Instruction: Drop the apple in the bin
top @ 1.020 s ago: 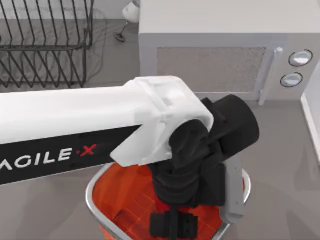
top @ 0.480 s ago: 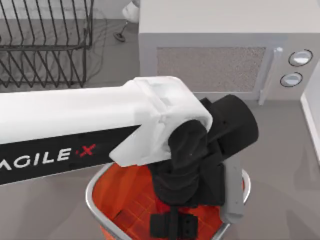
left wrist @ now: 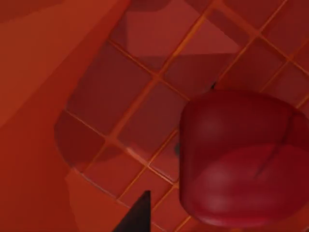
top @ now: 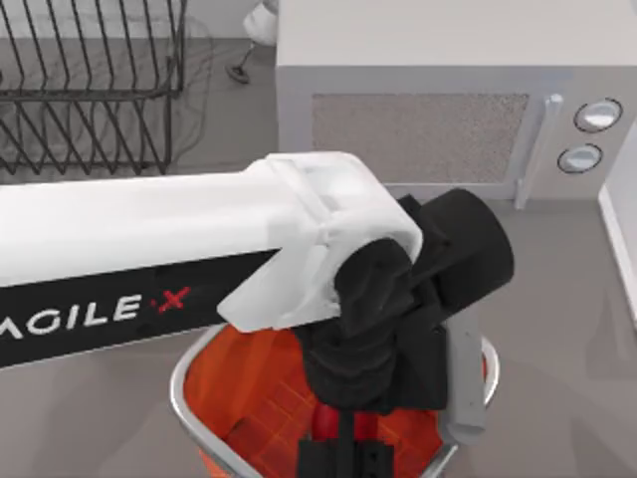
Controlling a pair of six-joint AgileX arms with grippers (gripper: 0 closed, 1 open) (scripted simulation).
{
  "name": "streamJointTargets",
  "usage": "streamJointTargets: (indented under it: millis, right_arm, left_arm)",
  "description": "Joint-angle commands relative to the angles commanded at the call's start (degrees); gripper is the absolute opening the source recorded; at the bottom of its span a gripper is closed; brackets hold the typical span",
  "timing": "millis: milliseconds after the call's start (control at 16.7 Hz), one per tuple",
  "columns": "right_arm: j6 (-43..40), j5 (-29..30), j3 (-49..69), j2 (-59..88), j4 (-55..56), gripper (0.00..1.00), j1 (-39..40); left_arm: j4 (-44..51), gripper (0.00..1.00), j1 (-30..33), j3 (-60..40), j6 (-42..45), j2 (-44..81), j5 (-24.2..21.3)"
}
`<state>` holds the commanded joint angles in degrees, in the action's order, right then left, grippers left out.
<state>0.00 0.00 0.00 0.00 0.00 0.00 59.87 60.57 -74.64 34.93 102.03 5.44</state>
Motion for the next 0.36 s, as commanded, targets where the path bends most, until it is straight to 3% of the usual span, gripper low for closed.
streamJointTargets:
  millis: [360]
  right_arm:
    - [0.0, 0.0, 0.0, 0.0, 0.0, 1.00, 0.0]
  left_arm:
    - [0.0, 1.00, 0.0, 0.0, 0.0, 0.0, 0.0]
